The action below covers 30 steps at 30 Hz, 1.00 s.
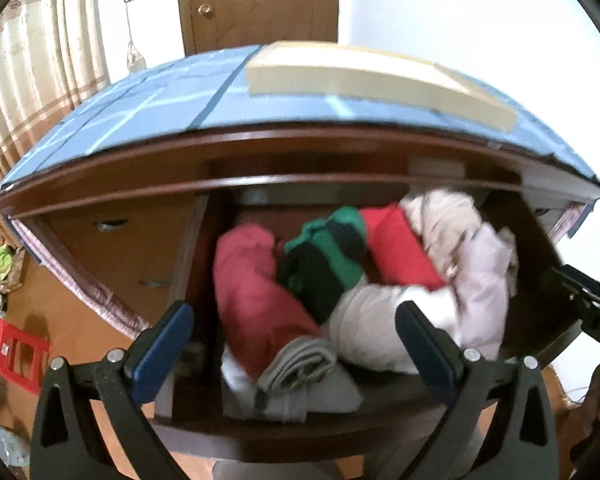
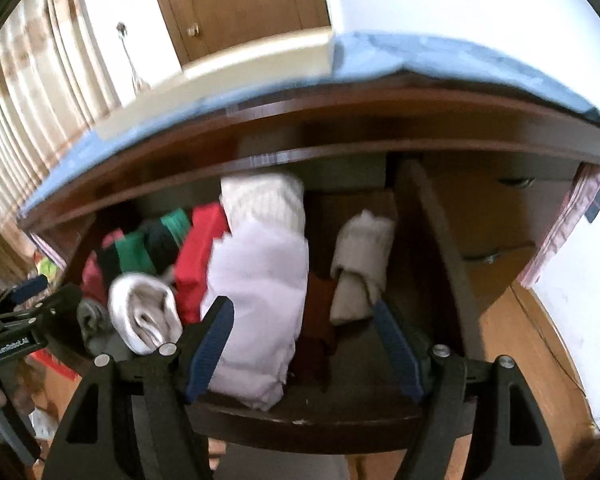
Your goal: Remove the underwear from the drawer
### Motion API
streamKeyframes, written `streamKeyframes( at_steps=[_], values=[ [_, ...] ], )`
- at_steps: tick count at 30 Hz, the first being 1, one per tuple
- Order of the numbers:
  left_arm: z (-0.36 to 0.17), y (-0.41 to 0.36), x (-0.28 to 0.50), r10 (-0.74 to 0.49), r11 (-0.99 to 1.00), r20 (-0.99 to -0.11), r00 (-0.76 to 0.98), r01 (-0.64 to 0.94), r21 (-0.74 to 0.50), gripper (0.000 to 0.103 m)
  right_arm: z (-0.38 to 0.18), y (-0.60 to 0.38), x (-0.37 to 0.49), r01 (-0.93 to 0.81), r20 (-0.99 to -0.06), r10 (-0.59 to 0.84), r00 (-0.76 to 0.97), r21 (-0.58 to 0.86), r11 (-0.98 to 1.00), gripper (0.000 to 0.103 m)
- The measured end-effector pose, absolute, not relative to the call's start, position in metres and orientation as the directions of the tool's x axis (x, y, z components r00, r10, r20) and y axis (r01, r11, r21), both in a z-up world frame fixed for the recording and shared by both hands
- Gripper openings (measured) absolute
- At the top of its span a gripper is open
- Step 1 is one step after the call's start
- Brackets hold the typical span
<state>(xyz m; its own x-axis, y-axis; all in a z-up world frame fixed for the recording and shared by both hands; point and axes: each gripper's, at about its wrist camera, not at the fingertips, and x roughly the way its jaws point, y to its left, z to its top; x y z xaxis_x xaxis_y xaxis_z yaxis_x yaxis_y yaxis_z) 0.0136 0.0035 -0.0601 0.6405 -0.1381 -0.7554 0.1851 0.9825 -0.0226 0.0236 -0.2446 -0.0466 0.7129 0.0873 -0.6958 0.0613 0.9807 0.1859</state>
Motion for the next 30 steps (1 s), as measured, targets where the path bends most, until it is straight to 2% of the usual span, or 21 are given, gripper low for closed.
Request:
streamKeyframes(
  at_steps=[8, 16, 23, 25, 26, 30],
  values=[
    [-0.030, -0.009, 0.015, -0.136, 0.982, -0.681, 0.720, 0.190, 0.005, 0.102, 0.001, -0.245, 0.007, 0.065, -0.521, 0.043, 0.852, 0.187, 0.980, 0.075],
    [-0.002, -0.014, 0.022, -0.093, 0.988, -0.619, 0.780, 0.151, 0.042, 0.102, 0.026, -0.240, 0.006, 0.078, -0.442, 0.026, 0.896, 0.217, 0.973, 0.076],
    [0.025, -0.016, 0.030, -0.072, 0.992, -0.562, 0.824, 0.119, 0.048, 0.102, 0.061, -0.224, 0.001, 0.074, -0.323, -0.007, 0.946, 0.196, 0.978, 0.077],
    [0.029, -0.016, 0.029, -0.066, 0.993, -0.546, 0.835, 0.111, 0.050, 0.103, 0.071, -0.221, -0.001, 0.069, -0.292, -0.006, 0.956, 0.204, 0.977, 0.079],
    [0.030, -0.016, 0.029, -0.059, 0.993, -0.539, 0.840, 0.106, 0.056, 0.103, 0.075, -0.220, -0.002, 0.065, -0.281, -0.004, 0.960, 0.206, 0.976, 0.085],
    [0.038, -0.015, 0.032, -0.050, 0.994, -0.523, 0.851, 0.095, 0.058, 0.103, 0.085, -0.214, -0.003, 0.069, -0.243, -0.016, 0.970, 0.211, 0.975, 0.087]
  ],
)
